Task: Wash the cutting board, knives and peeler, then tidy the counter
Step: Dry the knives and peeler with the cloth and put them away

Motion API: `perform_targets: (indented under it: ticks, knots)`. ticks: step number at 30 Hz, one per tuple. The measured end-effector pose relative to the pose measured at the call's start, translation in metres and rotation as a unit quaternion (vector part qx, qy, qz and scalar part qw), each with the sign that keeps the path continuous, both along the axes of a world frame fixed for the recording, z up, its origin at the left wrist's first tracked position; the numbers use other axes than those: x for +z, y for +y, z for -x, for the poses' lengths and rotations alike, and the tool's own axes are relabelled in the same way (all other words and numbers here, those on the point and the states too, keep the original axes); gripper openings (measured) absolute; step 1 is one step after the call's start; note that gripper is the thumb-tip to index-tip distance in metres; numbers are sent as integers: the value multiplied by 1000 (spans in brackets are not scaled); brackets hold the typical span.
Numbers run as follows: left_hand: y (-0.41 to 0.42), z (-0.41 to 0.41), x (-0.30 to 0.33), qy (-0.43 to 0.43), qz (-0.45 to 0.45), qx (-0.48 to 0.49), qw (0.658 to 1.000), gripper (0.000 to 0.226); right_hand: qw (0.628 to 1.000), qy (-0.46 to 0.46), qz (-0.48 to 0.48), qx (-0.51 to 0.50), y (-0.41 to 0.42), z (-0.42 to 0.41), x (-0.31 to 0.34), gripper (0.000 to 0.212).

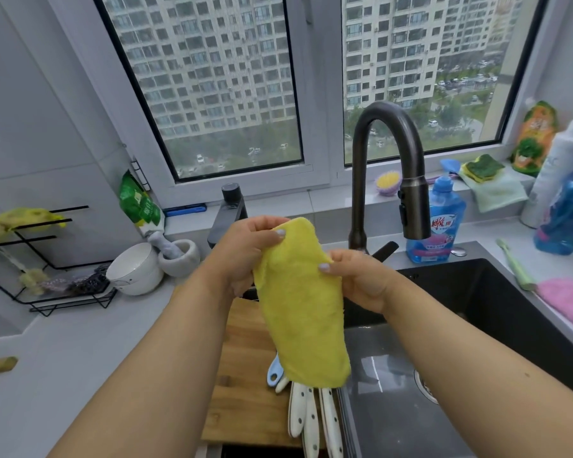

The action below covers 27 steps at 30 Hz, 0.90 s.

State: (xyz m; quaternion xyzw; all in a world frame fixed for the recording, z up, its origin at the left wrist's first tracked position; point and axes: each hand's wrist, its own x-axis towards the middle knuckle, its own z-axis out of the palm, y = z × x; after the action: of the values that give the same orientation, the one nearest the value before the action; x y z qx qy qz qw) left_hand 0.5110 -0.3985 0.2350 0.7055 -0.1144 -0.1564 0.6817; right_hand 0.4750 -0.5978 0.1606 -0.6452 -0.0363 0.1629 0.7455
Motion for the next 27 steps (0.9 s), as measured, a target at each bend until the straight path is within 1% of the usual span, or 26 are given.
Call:
perform_targets:
  ticks: [1, 2, 3, 4, 5, 6, 7, 8, 9, 11, 12, 14, 17, 19, 21, 24, 27]
  knots:
    - [1, -1, -2, 8, 3, 18, 1000, 19, 999, 1, -34, -21, -1, 1, 3, 70]
    - [1, -1, -5, 25, 16, 36, 999, 19, 997, 7, -60, -38, -2, 2, 6, 65]
    - [2, -1, -8, 57, 48, 55, 996, 21, 995, 14, -86, -57, -1, 3, 7, 55]
    - [3, 0, -13, 111, 104, 68, 986, 28, 991, 25, -108, -73, 0, 5, 8, 43]
    - [4, 1, -19, 177, 169, 65, 967, 43, 988, 38, -124, -87, 1, 6, 11, 35]
    - [5, 3, -29, 242, 230, 49, 942, 61, 985, 51, -132, -102, 3, 7, 13, 32]
    - [5, 5, -42, 294, 270, 32, 916, 78, 981, 65, -138, -120, 5, 7, 15, 33]
    - [4, 7, -57, 333, 284, 18, 899, 93, 977, 79, -144, -136, 6, 7, 16, 33]
    - [3, 11, -72, 356, 276, 10, 893, 104, 972, 93, -151, -152, 7, 7, 16, 34]
    - [-3, 24, -95, 381, 253, -18, 889, 114, 964, 117, -166, -169, 10, 7, 16, 32]
    - [-8, 32, -102, 387, 249, -40, 887, 113, 962, 126, -172, -170, 11, 8, 15, 31]
    - [-15, 42, -106, 377, 243, -63, 891, 103, 960, 135, -184, -159, 11, 8, 11, 33]
    - [-17, 45, -104, 328, 238, -23, 914, 77, 961, 143, -207, -114, 9, 7, 4, 41]
    - [-15, 43, -101, 306, 255, 14, 917, 62, 960, 139, -229, -86, 5, 7, 2, 47]
    - [-13, 41, -97, 288, 259, 27, 921, 50, 959, 129, -242, -70, 2, 7, 0, 48]
    - [-12, 40, -97, 282, 262, 11, 923, 45, 967, 106, -220, -69, -3, 6, -7, 45]
    - [-11, 43, -103, 297, 285, -13, 911, 48, 965, 103, -230, -70, -2, 5, -14, 46]
